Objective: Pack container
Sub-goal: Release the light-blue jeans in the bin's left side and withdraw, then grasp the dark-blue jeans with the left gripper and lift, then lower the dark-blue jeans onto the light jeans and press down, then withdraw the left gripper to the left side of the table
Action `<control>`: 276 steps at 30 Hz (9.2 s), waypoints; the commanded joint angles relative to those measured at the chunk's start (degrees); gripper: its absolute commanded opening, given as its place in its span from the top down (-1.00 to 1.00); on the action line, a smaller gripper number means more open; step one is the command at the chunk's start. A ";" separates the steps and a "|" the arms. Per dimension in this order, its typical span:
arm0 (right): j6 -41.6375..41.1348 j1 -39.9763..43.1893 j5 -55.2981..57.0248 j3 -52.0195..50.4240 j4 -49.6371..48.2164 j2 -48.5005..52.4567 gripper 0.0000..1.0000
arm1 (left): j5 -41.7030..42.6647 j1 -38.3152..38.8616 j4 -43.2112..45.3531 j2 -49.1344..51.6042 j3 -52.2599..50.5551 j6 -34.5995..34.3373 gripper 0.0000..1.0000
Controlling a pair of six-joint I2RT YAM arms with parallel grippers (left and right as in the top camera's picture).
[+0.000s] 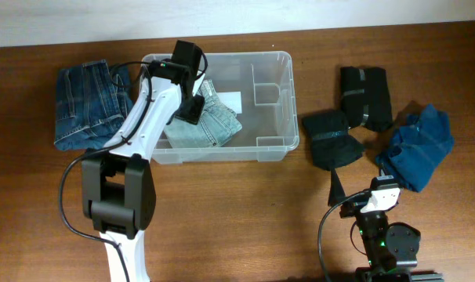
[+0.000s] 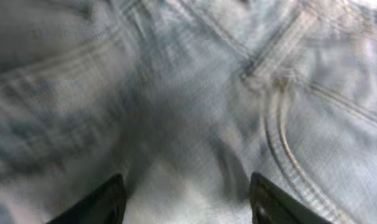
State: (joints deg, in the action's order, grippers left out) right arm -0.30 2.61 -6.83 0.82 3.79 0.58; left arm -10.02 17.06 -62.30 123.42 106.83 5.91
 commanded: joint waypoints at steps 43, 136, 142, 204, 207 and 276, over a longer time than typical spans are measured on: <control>-0.63 -0.39 0.68 -0.50 0.04 -0.37 -0.97 | 25.83 -35.06 3.17 -10.05 7.21 -2.62 -0.74; -0.63 -0.39 0.68 -0.50 0.04 -0.37 -0.97 | 21.07 -6.36 -8.26 -3.13 23.26 -29.90 0.99; -0.63 -0.39 0.68 -0.50 0.04 -0.37 -0.97 | 17.64 -7.56 -9.01 -1.22 23.04 -29.88 0.99; -0.63 -0.39 0.68 -0.50 0.04 -0.37 -0.97 | -1.36 -10.40 -18.51 27.91 41.70 -5.03 0.98; -0.63 -0.39 0.68 -0.50 0.04 -0.37 -0.97 | 2.21 -10.40 -24.52 27.89 52.92 -5.03 0.88; -19.17 -0.35 -4.13 0.72 0.72 1.75 -0.97 | 3.87 -29.22 -14.43 -6.64 19.87 -6.34 -0.74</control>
State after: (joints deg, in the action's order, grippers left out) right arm -6.68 2.61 -9.63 0.82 3.64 0.71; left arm -8.73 -11.97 -80.03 117.36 134.06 0.25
